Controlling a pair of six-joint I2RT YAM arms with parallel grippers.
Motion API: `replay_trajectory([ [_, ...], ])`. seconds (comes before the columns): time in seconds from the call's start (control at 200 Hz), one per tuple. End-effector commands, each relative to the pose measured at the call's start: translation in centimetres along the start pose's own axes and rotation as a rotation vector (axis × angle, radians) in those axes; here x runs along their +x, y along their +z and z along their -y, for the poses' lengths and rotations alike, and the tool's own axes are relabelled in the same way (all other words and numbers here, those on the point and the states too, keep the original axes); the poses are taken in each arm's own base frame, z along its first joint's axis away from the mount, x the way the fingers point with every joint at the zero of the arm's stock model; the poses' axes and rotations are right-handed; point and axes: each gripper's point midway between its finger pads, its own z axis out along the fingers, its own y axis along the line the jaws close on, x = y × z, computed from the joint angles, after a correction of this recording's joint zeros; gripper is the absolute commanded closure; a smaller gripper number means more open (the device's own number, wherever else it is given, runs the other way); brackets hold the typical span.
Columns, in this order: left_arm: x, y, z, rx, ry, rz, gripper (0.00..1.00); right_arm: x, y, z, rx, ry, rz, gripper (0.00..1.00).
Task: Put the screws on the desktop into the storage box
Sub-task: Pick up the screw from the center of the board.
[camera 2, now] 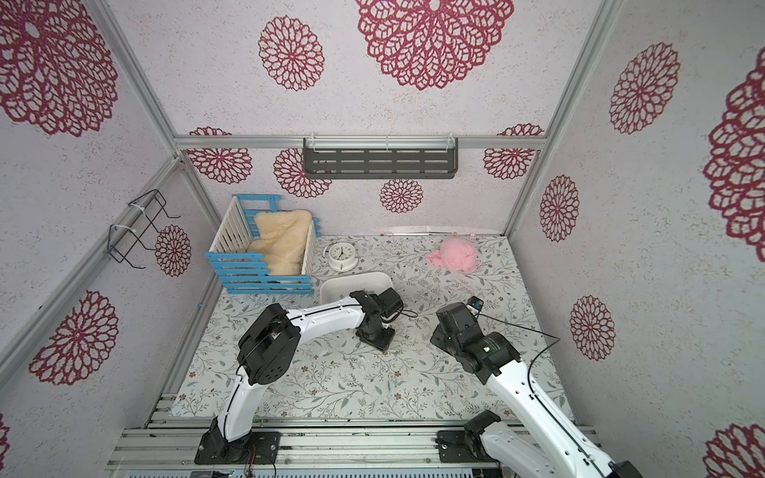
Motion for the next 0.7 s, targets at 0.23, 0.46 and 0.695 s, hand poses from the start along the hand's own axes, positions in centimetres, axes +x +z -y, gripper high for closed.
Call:
replay_trajectory([
  [0.23,0.5,1.0,0.6,0.001,0.029,-0.021,0.63,-0.4,0.2,-0.4,-0.023,-0.006,0.015,0.72],
  [0.46,0.8,1.2,1.1,-0.001,0.038,-0.027,0.69,-0.4,0.1,-0.5,-0.028,-0.004,0.015,0.72],
  [0.695,1.2,1.5,1.6,-0.006,0.052,-0.034,0.75,-0.4,0.0,-0.6,-0.035,-0.004,0.014,0.72],
])
